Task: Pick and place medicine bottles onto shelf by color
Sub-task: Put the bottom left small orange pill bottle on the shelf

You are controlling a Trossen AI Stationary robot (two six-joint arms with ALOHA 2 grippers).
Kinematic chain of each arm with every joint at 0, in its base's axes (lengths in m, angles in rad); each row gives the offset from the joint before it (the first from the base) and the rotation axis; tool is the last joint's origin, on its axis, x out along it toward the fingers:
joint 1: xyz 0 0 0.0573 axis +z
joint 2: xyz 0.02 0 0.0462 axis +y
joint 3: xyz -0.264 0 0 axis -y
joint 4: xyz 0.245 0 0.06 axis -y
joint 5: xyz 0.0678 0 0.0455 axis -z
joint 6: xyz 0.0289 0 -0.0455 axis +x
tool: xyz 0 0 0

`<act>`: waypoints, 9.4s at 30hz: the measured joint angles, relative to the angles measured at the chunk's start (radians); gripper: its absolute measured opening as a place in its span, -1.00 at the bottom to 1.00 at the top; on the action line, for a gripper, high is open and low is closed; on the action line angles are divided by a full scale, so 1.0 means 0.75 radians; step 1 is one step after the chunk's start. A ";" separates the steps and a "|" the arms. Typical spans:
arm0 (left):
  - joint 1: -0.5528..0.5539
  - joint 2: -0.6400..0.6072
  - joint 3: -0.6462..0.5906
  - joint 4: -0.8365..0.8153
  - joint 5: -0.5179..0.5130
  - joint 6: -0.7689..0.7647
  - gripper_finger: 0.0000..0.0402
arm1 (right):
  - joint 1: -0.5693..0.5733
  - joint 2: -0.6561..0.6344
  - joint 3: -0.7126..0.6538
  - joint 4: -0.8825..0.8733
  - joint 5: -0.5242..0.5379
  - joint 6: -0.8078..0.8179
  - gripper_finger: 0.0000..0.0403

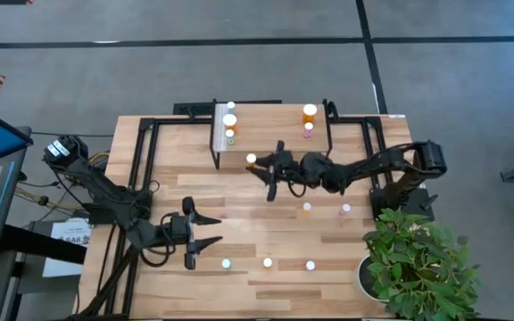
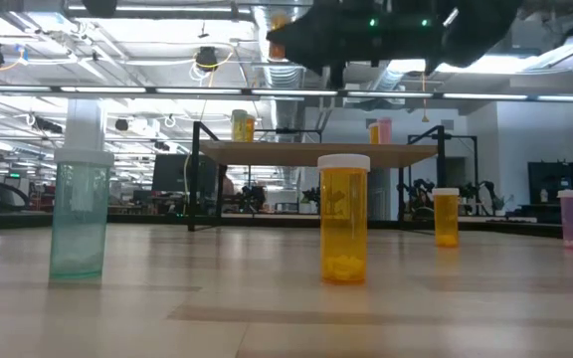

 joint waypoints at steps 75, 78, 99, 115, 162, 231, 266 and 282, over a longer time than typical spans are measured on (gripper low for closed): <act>0.159 -0.003 -0.043 0.081 0.178 -0.015 -0.04 | -0.364 0.445 0.460 -0.422 0.582 0.160 -0.36; 0.159 -0.004 -0.043 0.081 0.178 -0.025 -0.04 | -0.364 0.445 0.460 -0.445 0.582 0.160 -0.23; 0.159 -0.004 -0.043 0.071 0.195 -0.049 -0.04 | -0.304 0.384 0.458 -0.577 0.582 0.145 0.16; 0.158 -0.004 -0.043 0.054 0.213 -0.074 -0.04 | -0.250 0.240 0.457 -0.629 0.618 -0.010 0.16; 0.156 -0.005 -0.043 0.065 0.250 -0.092 -0.04 | -0.758 0.723 1.874 -2.295 -0.456 -0.475 0.16; 0.092 -0.266 -0.043 -0.210 0.101 -0.014 -0.04 | -0.788 0.833 1.873 -2.300 -0.568 -0.521 0.05; 0.074 -0.266 -0.043 -0.248 0.141 -0.069 -0.04 | -0.623 0.781 1.873 -2.563 -0.098 -1.305 -0.06; 0.074 -0.266 -0.043 -0.287 0.133 -0.046 -0.04 | -0.608 0.781 1.873 -2.508 -0.080 -1.418 -0.07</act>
